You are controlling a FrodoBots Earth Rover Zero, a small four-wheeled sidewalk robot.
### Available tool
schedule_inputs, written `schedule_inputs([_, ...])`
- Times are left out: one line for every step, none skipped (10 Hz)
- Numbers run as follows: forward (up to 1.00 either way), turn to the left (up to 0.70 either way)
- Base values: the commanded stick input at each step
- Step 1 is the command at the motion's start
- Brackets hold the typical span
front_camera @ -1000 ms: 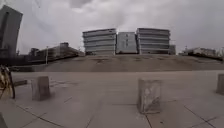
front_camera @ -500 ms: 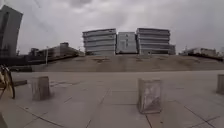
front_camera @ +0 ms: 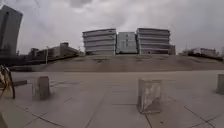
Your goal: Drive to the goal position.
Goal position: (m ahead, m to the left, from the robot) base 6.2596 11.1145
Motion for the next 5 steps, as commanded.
schedule_inputs([0.05, 0.00])
schedule_inputs([0.05, 0.00])
schedule_inputs([0.05, 0.00])
schedule_inputs([0.05, 0.00])
schedule_inputs([0.05, 0.00])
